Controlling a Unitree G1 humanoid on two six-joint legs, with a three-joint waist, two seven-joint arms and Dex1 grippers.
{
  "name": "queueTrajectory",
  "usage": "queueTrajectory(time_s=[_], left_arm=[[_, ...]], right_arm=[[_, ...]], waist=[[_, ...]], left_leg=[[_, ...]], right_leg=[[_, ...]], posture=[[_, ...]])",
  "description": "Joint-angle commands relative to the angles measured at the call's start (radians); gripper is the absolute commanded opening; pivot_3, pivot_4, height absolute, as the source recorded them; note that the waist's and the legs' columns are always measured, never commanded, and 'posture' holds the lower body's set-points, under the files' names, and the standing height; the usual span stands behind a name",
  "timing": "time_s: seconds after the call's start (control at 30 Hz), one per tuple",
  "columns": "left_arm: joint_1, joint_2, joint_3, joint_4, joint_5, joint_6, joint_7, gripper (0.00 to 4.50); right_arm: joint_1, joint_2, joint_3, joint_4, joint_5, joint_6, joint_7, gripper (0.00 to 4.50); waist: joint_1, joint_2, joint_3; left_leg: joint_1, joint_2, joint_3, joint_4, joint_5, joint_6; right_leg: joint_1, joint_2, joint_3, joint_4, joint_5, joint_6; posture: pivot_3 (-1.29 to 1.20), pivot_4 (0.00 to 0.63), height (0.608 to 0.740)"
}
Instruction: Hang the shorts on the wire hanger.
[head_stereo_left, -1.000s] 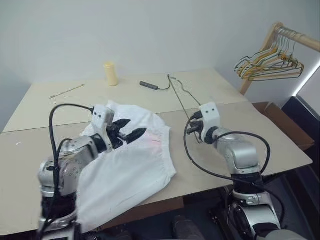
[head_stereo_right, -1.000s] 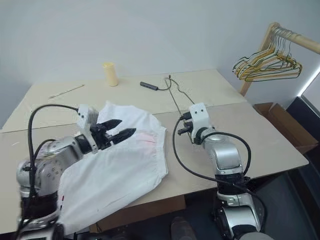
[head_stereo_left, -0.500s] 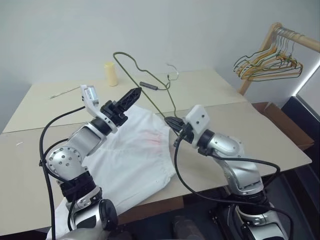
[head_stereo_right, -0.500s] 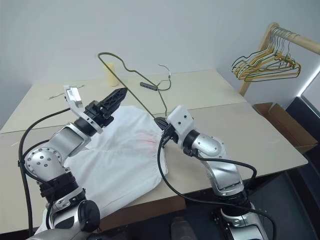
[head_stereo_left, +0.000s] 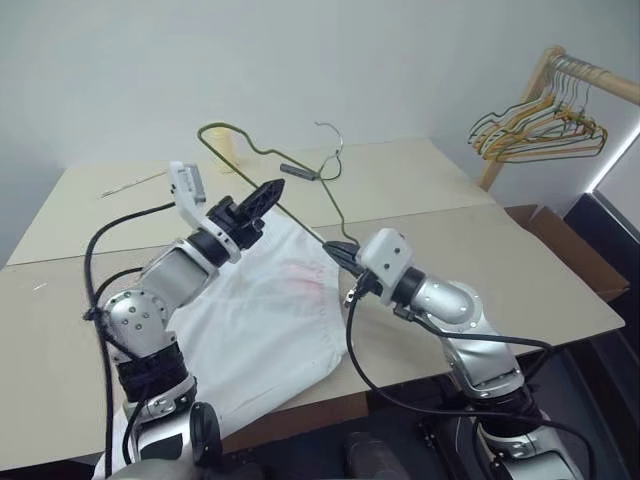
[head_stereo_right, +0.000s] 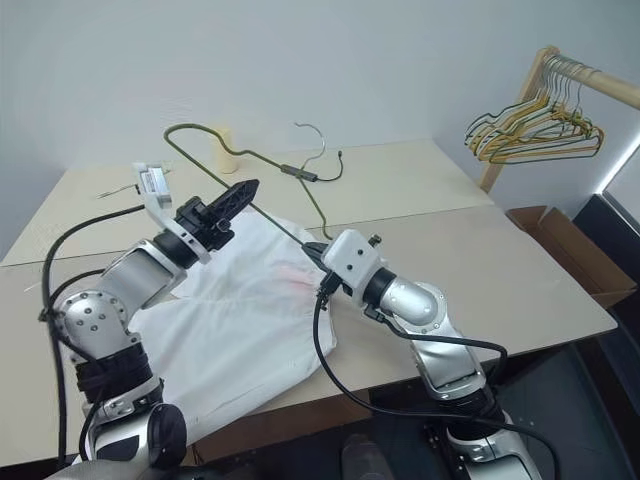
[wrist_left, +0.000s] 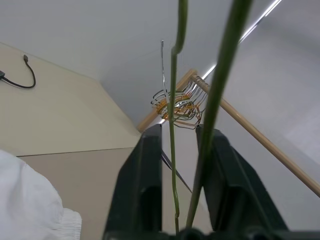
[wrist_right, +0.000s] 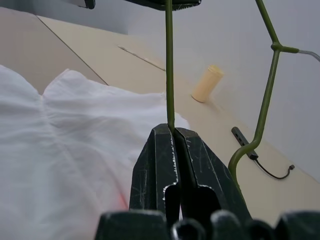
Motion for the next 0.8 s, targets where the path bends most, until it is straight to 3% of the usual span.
queueTrajectory(time_s=[0.03, 0.2, 0.23, 0.53, 0.63, 0.8], left_arm=[[-0.01, 0.016, -0.01, 0.003, -0.011, -0.042, 0.011, 0.06], [0.006, 0.038, -0.032, -0.013, -0.025, -0.063, -0.021, 0.06], [0.014, 0.05, -0.051, -0.035, -0.005, -0.074, -0.046, 0.0], [0.051, 0.092, -0.14, -0.059, 0.126, -0.222, -0.185, 0.0], [0.047, 0.157, -0.179, -0.048, 0.209, -0.286, -0.305, 0.0], [0.039, 0.287, -0.137, -0.016, 0.18, -0.33, -0.542, 0.0]], right_arm=[[-0.009, -0.003, -0.007, -0.008, -0.043, -0.088, -0.029, 0.0], [-0.015, -0.031, 0.026, 0.021, -0.137, -0.167, -0.039, 0.0], [-0.018, -0.039, 0.034, 0.029, -0.16, -0.181, -0.038, 0.57], [-0.023, -0.051, 0.026, 0.042, -0.181, -0.228, -0.012, 3.57], [-0.03, -0.049, -0.037, 0.012, -0.015, -0.075, 0.084, 4.46], [-0.087, -0.15, -0.186, -0.062, 0.389, 0.333, 0.303, 4.46]], waist=[[0.0, 0.0, 0.0], [-0.001, 0.0, 0.0], [-0.002, 0.0, 0.0], [0.002, 0.0, 0.0], [0.001, 0.0, 0.0], [0.0, 0.0, 0.0]], left_leg=[[0.0, 0.0, 0.0, 0.0, 0.0, 0.0], [0.0, 0.0, 0.0, 0.0, 0.0, 0.0], [0.0, 0.0, 0.0, 0.0, 0.0, 0.0], [0.001, 0.0, 0.003, 0.0, 0.0, 0.0], [0.001, 0.0, 0.004, 0.0, 0.0, 0.0], [0.001, 0.0, 0.004, 0.0, 0.0, 0.0]], right_leg=[[0.0, 0.0, 0.0, 0.0, 0.0, 0.0], [0.0, 0.0, 0.0, 0.0, 0.0, 0.0], [0.0, 0.0, 0.0, 0.0, 0.0, 0.0], [0.002, 0.0, 0.0, -0.001, 0.0, 0.0], [0.002, 0.0, 0.0, -0.001, 0.0, 0.0], [0.002, 0.0, -0.001, -0.001, 0.0, 0.0]], posture=[[-0.15, 0.0, 0.74], [-0.15, 0.0, 0.74], [-0.15, 0.0, 0.74], [-0.15, 0.0, 0.74], [-0.15, 0.0, 0.74], [-0.15, 0.0, 0.74]])
